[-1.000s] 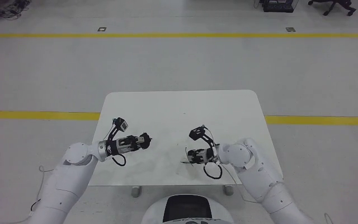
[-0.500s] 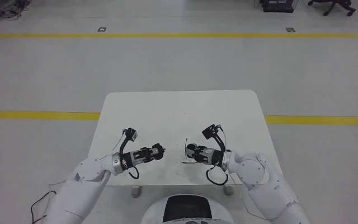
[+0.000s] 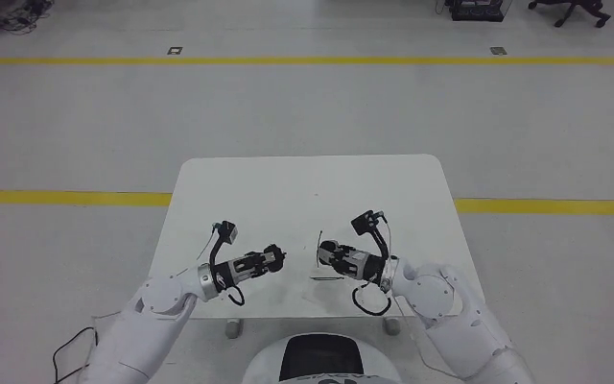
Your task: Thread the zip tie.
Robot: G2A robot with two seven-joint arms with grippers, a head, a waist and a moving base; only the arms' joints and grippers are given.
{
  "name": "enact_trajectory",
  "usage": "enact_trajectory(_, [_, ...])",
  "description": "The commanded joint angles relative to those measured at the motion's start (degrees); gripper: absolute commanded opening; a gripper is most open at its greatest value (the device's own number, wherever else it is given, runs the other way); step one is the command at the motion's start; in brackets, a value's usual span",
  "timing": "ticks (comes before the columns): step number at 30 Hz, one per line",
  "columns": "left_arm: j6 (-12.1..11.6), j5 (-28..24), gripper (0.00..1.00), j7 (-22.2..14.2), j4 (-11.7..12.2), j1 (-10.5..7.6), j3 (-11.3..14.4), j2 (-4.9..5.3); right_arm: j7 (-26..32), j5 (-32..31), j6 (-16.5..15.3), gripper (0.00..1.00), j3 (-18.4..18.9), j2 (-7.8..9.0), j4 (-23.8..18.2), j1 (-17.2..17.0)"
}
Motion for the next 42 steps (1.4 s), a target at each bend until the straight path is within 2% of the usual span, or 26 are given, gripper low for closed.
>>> enact_trajectory(1, [0.0,-0.1,0.00,2.5,-0.1,0.80,0.8,-0.22,-3.7,0.2,0.0,0.00,-0.4,0.18,-0.6,-0.8])
enact_trajectory(3, [0.0,1.3,0.00,6.4,-1.1,2.04,1.6,-0.61,-6.9,-0.5,0.0,0.00,-1.3,0.51,-1.2,-1.5])
enact_trajectory(6, [0.0,1.7,0.00,10.2,-1.9,3.26,2.6,-1.23,-10.8,-0.7,0.0,0.00,-3.0,1.06,-0.8,-1.8])
enact_trajectory(10, [0.0,2.1,0.00,13.3,-2.2,3.73,3.8,-2.05,-15.0,-0.7,0.0,0.00,-5.2,1.91,-0.1,-1.2])
enact_trajectory(17, [0.0,1.5,0.00,16.0,-2.3,3.75,4.4,-3.36,-21.6,0.3,0.0,0.00,-8.8,3.61,1.4,0.4])
enact_trajectory(20, [0.0,1.3,0.00,16.3,-2.7,3.84,4.1,-3.85,-22.4,1.2,0.0,0.00,-9.7,4.19,1.7,1.0])
enact_trajectory(27, [0.0,1.3,0.00,16.3,-2.7,3.84,4.1,-3.85,-22.4,1.2,0.0,0.00,-9.7,4.19,1.7,1.0])
enact_trajectory(29, [0.5,1.2,0.00,18.2,-2.5,3.64,4.4,-3.99,-22.7,1.0,0.2,0.00,-9.7,4.16,1.7,1.0])
enact_trajectory(36, [0.0,0.3,0.00,20.5,-2.5,3.65,5.3,-4.32,-27.5,-1.0,0.0,0.00,-11.2,3.54,2.8,1.6])
enact_trajectory(42, [0.0,0.3,0.00,20.4,-3.3,4.46,4.8,-4.42,-29.9,-1.1,0.0,0.00,-12.8,3.19,4.6,2.9])
